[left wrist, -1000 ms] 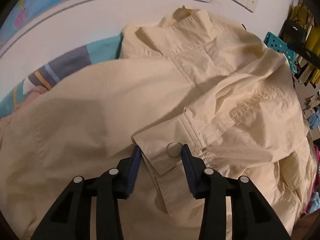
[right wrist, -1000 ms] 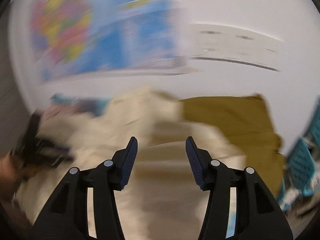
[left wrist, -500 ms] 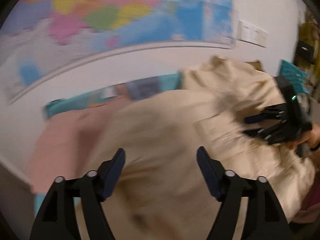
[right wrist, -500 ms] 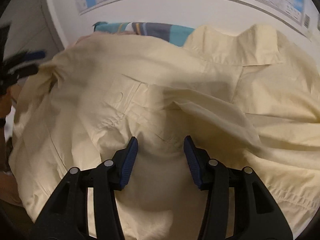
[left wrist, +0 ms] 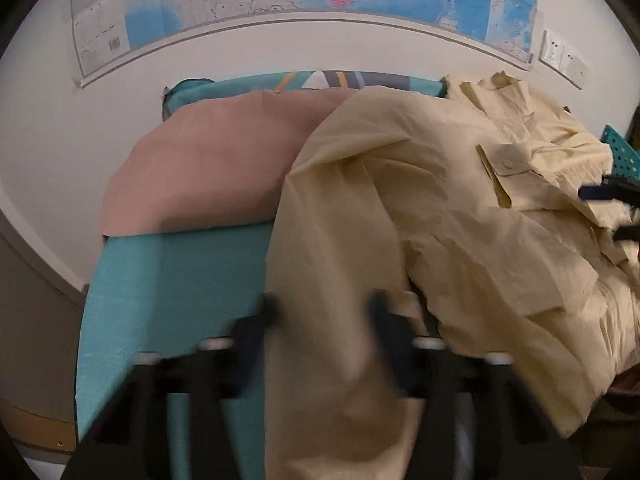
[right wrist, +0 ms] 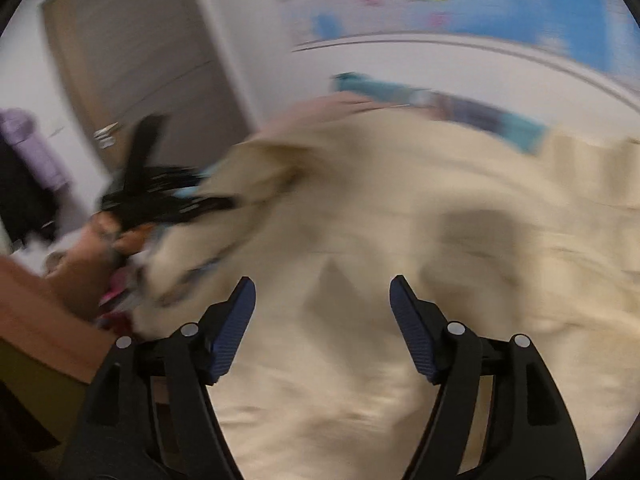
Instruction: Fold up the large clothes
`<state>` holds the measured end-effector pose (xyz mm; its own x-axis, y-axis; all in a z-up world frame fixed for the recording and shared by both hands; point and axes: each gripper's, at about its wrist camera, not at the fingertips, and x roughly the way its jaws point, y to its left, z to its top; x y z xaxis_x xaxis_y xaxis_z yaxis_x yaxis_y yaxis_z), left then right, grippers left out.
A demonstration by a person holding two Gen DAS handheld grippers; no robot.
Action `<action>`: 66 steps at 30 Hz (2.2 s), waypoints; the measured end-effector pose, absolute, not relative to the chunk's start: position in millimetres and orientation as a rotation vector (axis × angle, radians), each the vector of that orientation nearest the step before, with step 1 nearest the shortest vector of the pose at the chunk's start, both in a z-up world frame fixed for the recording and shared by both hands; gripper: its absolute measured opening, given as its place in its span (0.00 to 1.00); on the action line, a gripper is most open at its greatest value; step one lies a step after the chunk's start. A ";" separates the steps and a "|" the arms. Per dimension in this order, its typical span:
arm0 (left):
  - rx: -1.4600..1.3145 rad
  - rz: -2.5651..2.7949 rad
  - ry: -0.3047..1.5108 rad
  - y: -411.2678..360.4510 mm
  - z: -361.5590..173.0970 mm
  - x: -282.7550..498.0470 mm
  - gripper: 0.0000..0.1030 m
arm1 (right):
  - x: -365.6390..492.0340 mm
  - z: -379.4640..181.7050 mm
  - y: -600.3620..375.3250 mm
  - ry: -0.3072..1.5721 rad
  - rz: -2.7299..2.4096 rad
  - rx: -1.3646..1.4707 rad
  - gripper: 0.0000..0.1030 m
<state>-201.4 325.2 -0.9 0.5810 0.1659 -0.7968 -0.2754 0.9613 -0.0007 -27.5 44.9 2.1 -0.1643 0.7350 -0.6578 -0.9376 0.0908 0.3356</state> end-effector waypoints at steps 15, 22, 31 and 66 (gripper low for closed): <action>0.013 0.201 0.788 313.4 84.3 -207.7 0.03 | -100.7 -24.1 160.1 0.992 1.791 -0.153 0.69; 0.013 0.061 0.776 286.3 89.7 -185.1 0.03 | -66.8 -18.4 129.7 1.003 1.744 -0.043 0.71; -0.094 0.148 0.777 309.6 70.4 -174.6 0.30 | -102.5 -25.3 146.1 1.022 1.696 -0.159 0.88; -0.043 -0.059 0.884 235.5 14.8 -71.3 0.51 | 108.6 -15.9 -137.3 1.016 1.009 0.496 0.75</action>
<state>-71.3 235.5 14.8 0.6325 -0.0696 -0.7715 0.0340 0.9975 -0.0620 108.6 -137.3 -15.9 0.1562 0.8723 -0.4633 -0.4575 0.4796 0.7488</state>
